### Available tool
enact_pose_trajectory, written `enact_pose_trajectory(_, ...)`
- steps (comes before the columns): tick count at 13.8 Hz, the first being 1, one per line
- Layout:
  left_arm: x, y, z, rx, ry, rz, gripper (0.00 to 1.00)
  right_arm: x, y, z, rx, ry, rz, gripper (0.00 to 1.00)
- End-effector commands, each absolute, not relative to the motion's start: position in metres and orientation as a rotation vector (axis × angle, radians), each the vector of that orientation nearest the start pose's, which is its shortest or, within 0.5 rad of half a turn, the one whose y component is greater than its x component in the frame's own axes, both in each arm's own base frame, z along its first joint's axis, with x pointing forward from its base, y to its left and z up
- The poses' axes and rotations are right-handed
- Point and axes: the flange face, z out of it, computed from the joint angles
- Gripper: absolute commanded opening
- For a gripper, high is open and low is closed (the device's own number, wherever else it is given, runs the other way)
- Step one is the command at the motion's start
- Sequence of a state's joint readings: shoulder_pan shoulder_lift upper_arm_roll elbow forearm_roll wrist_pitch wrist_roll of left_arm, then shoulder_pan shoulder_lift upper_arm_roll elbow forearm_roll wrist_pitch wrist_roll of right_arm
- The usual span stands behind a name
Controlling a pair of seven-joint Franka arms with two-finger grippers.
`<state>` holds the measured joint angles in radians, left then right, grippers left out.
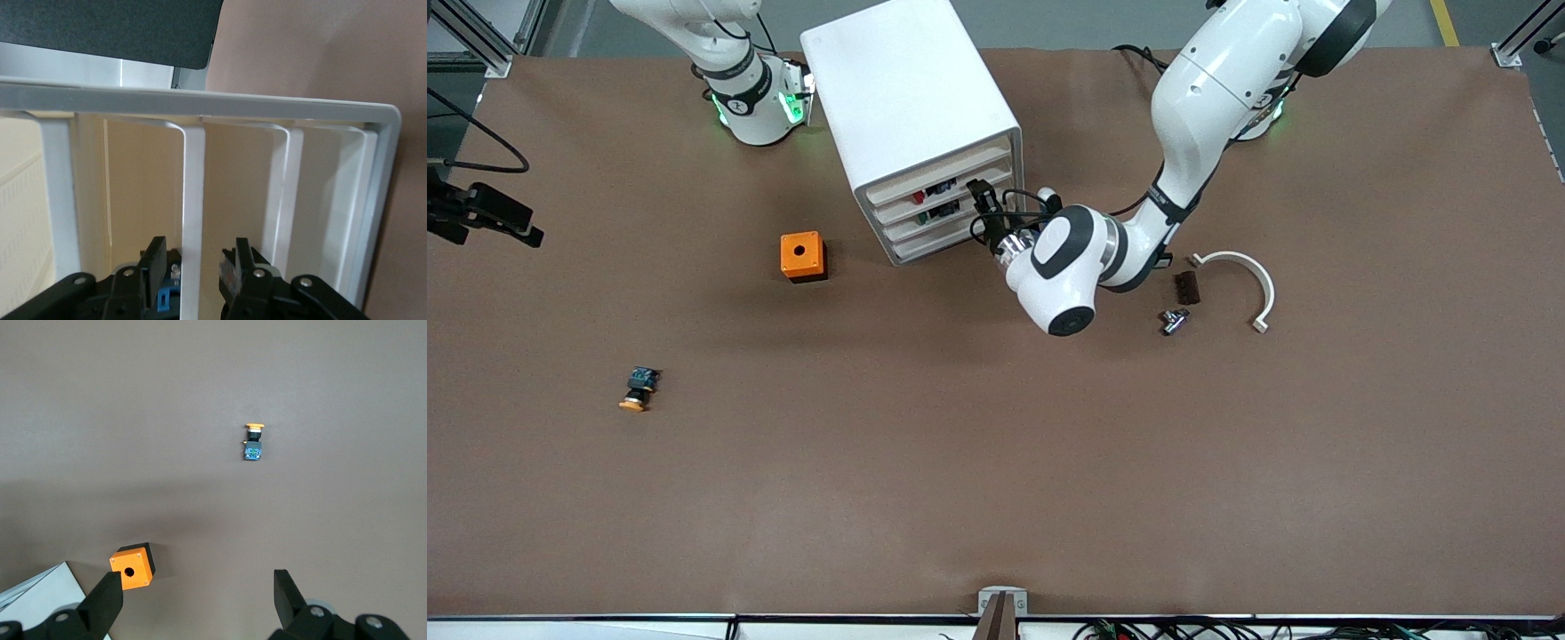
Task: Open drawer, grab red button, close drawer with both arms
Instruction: 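Grasp the drawer handle with the left gripper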
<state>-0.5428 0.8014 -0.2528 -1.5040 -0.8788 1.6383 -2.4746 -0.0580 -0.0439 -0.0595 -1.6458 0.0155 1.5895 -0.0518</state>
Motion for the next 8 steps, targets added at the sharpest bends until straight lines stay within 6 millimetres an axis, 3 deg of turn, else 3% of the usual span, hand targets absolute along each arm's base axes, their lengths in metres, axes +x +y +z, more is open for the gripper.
enact_pose_trajectory(1, 0.423, -0.514, 0.213, -1.096, -1.868, 1.226, 0.2, 0.555, -0.065, 0.593, -3.132, 0.104, 0.081, 1.0)
enact_pose_trajectory(2, 0.425, -0.513, 0.214, -1.1, -1.87, 1.227, 0.0, 0.56, -0.067, 0.586, -3.128, 0.106, 0.085, 1.0)
enact_pose_trajectory(4, 0.439, -0.501, 0.217, -1.095, -1.891, 1.229, 0.0, 0.584, -0.076, 0.543, -3.135, 0.117, 0.154, 1.0)
enact_pose_trajectory(6, 0.463, -0.485, 0.223, -1.098, -1.919, 1.255, 0.0, 0.589, -0.085, 0.539, -3.165, 0.14, 0.161, 1.0)
enact_pose_trajectory(8, 0.497, -0.463, 0.234, -1.103, -1.969, 1.31, 0.0, 0.59, -0.079, 0.539, -3.192, 0.17, 0.161, 1.0)
